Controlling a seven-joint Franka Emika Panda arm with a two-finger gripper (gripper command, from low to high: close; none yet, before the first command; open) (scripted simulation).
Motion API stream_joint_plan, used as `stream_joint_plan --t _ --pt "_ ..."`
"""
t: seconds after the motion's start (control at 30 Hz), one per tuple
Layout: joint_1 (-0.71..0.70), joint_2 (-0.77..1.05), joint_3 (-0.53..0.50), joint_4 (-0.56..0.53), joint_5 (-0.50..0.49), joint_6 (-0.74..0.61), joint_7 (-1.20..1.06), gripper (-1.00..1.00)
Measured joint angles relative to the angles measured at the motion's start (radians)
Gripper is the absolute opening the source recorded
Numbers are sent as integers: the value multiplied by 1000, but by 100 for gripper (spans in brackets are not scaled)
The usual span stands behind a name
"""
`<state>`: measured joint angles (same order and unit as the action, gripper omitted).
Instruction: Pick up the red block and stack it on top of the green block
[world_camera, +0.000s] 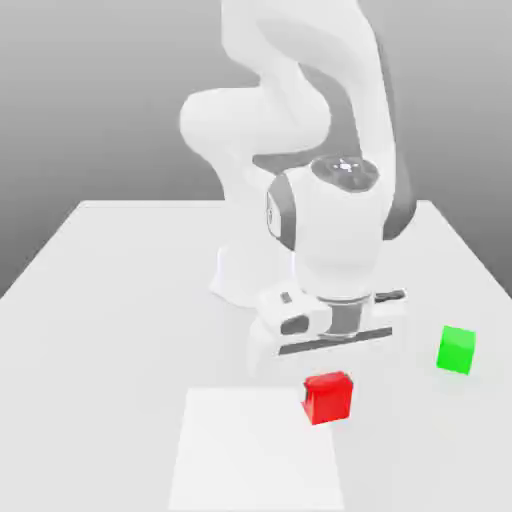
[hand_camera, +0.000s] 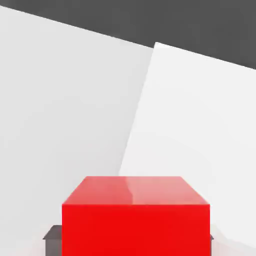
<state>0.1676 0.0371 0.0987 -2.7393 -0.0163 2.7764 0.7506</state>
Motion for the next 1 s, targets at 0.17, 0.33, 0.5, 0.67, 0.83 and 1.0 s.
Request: stream_joint_plan --t 0.17,0.33,0.5,0.67,0.83,1.0 --pt "65 -29 48 -4 -8 -24 5 -100" --pt "154 -51 75 -6 -7 -42 4 -100" --pt "240 -73 105 -9 3 -61 -4 -100" --pt "323 -95 139 -12 22 -79 -18 -100" --pt "400 -117 177 -15 48 -97 -38 -100" --pt "469 -138 222 -17 83 -116 -63 -100"
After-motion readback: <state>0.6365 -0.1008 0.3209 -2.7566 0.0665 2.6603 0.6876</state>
